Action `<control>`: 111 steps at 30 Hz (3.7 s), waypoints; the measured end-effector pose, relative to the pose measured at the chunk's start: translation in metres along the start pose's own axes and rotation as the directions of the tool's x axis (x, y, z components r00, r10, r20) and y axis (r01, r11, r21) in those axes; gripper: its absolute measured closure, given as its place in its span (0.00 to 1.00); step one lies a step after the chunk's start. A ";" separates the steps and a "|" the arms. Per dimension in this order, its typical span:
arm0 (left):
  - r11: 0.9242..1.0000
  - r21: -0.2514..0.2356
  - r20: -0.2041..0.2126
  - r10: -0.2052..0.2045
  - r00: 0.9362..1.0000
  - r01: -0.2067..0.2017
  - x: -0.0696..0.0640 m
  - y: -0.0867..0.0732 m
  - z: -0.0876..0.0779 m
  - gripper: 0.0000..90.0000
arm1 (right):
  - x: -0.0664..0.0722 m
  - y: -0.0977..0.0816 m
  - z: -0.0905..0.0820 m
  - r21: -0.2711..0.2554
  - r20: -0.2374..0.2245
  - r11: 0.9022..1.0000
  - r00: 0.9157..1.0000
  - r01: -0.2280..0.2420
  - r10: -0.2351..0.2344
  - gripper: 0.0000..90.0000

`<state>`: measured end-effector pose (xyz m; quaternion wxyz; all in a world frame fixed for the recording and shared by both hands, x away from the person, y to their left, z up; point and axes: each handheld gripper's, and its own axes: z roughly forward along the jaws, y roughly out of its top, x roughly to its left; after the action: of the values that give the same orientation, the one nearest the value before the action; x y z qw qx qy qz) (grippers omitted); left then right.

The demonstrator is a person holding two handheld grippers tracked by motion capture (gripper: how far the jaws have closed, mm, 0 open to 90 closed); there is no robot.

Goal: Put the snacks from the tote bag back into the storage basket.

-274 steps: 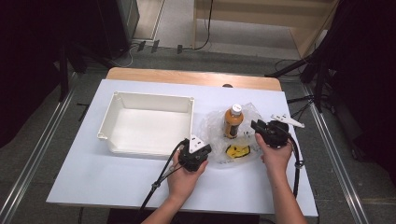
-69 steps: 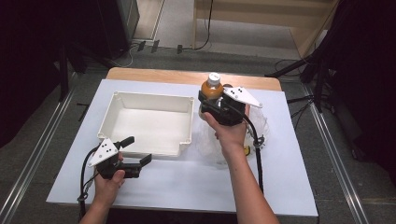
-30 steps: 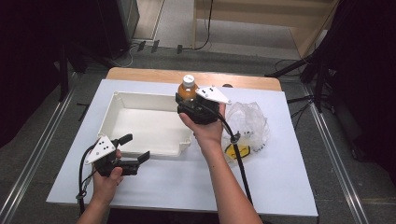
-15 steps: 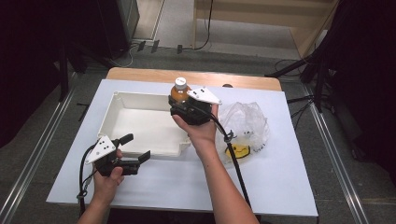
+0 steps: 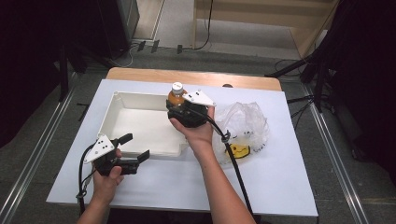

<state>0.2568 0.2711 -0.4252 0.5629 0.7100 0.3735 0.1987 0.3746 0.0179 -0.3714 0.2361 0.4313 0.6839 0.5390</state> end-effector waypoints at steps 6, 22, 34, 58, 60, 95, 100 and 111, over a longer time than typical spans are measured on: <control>1.000 0.002 0.002 -0.002 1.000 0.002 0.000 0.000 0.001 0.09 | -0.004 -0.010 0.002 0.018 0.012 1.000 1.000 -0.013 0.013 0.35; 1.000 0.010 0.004 0.001 1.000 -0.001 -0.002 -0.001 0.002 0.09 | -0.010 -0.036 0.010 0.079 0.021 0.997 1.000 -0.010 0.008 0.35; 1.000 0.012 0.003 0.000 1.000 0.000 -0.002 -0.001 0.002 0.09 | -0.010 -0.048 0.013 0.104 0.017 0.995 1.000 0.006 -0.008 0.35; 1.000 0.019 -0.001 0.005 1.000 -0.005 -0.002 -0.002 0.004 0.09 | -0.015 -0.012 -0.040 0.014 0.000 1.000 1.000 -0.020 0.020 0.26; 1.000 0.018 -0.001 0.005 1.000 -0.005 -0.002 -0.002 0.003 0.09 | -0.015 -0.010 -0.046 0.006 -0.001 1.000 1.000 -0.019 0.019 0.26; 0.999 0.035 -0.007 0.006 1.000 -0.006 -0.005 -0.009 0.009 0.09 | -0.089 -0.023 -0.127 -0.081 0.106 0.992 0.989 -0.093 0.102 0.29; 0.999 0.042 -0.010 0.011 1.000 -0.011 -0.006 -0.010 0.010 0.09 | -0.101 -0.029 -0.137 -0.088 0.122 0.991 0.987 -0.096 0.106 0.29; 0.998 0.058 -0.020 0.022 1.000 -0.021 -0.007 -0.012 0.013 0.09 | -0.121 -0.047 -0.155 -0.095 0.147 0.991 0.983 -0.097 0.110 0.29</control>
<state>0.2582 0.2584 -0.4392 0.5362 0.7278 0.3772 0.2013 0.2997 -0.1694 -0.3848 0.2780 0.4953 0.6162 0.5456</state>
